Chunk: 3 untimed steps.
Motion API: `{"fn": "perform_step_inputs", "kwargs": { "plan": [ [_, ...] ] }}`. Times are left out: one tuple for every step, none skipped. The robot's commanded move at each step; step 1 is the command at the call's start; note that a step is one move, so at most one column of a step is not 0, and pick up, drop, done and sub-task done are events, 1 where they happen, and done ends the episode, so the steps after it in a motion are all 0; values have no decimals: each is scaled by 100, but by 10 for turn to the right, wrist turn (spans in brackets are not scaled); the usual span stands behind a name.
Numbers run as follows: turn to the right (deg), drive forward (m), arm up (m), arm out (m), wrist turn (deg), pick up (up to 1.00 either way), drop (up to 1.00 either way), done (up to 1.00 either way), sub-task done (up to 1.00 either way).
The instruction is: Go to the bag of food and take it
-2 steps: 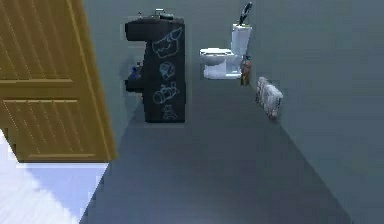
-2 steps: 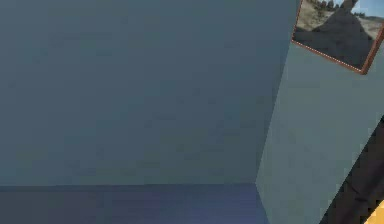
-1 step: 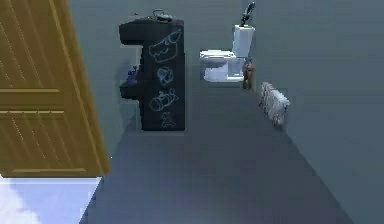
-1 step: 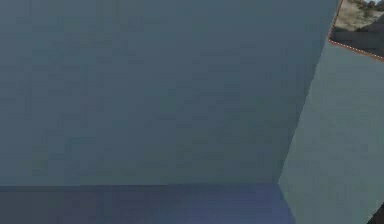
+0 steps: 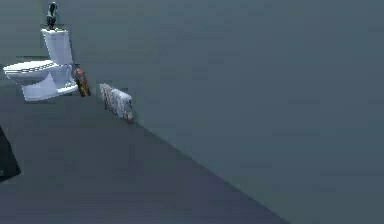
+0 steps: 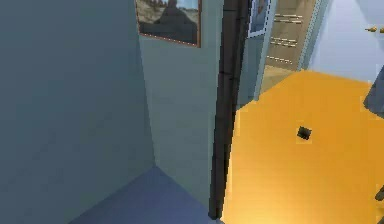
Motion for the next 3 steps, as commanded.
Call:
{"fn": "perform_step_inputs", "kwargs": {
  "plan": [
    [210,0,0,0,0,0,0,0,0],
    [0,5,0,0,0,0,0,0,0],
    [-450,0,0,0,0,0,0,0,0]
  ]
}}
